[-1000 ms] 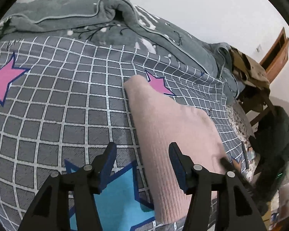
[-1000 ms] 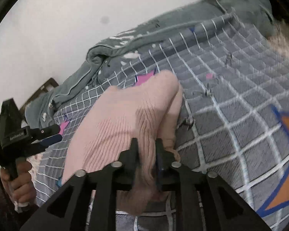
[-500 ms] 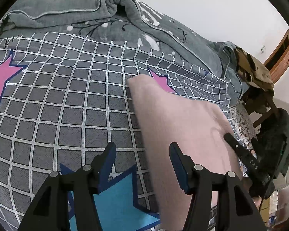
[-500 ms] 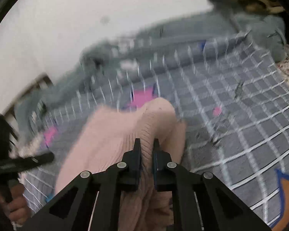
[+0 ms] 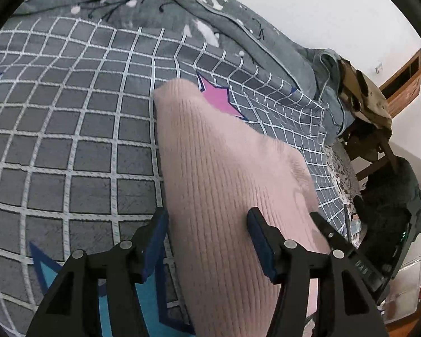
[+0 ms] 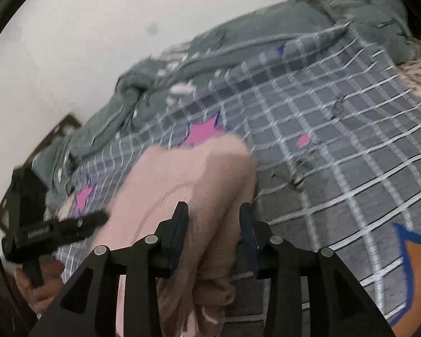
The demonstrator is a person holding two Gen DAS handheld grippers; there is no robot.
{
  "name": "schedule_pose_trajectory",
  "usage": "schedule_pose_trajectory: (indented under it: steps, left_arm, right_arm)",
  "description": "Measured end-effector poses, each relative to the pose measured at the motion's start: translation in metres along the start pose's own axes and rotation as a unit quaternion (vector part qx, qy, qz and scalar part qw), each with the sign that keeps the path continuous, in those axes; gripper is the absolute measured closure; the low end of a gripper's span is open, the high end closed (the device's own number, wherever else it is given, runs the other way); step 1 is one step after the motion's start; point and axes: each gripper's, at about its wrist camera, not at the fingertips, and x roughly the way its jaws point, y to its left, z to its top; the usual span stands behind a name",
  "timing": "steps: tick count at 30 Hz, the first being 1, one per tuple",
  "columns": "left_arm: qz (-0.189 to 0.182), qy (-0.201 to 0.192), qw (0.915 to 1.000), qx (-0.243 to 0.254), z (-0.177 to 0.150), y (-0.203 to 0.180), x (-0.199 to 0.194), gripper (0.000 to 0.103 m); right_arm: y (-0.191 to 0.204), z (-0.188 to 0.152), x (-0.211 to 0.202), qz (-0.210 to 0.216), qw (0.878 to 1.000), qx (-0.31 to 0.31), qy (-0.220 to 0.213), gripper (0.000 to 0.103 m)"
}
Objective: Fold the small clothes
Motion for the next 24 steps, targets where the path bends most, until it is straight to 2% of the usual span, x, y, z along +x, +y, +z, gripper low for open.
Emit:
schedule_pose_trajectory:
  steps: [4,10,16,17,18,20,21,24]
  left_arm:
    - [-0.005,0.002,1.0000,0.000,-0.001,0.003,0.006,0.041]
    - [-0.006,-0.002,1.0000,-0.003,0.001,0.000,0.016,0.043]
    - [0.007,-0.034,0.9994,0.008,0.004,-0.013,0.010,0.063]
    - [0.010,-0.040,0.9991,0.011,0.004,-0.014,0.008,0.065]
    - [0.011,-0.045,0.9989,0.012,0.004,-0.015,0.005,0.067]
    - [0.005,-0.056,0.9984,0.011,0.005,-0.013,-0.002,0.069]
    - [0.002,-0.060,0.9982,0.010,0.005,-0.011,-0.006,0.069]
    - [0.002,-0.079,0.9969,0.009,0.008,-0.002,-0.021,0.070]
  right_arm:
    - [-0.008,-0.006,0.011,-0.012,1.000,-0.005,0.019,0.060]
    - [-0.017,-0.002,0.024,0.003,0.999,0.002,0.044,0.054]
    - [-0.026,0.002,0.035,0.036,0.997,0.029,0.059,0.054]
    - [-0.025,0.003,0.036,0.043,0.997,0.035,0.060,0.059]
    - [-0.024,0.003,0.038,0.056,0.996,0.044,0.062,0.070]
    - [-0.020,0.005,0.035,0.067,0.995,0.051,0.053,0.079]
    - [-0.015,0.006,0.032,0.065,0.996,0.044,0.047,0.083]
    - [0.004,0.012,0.022,0.079,0.996,0.032,0.019,0.085]
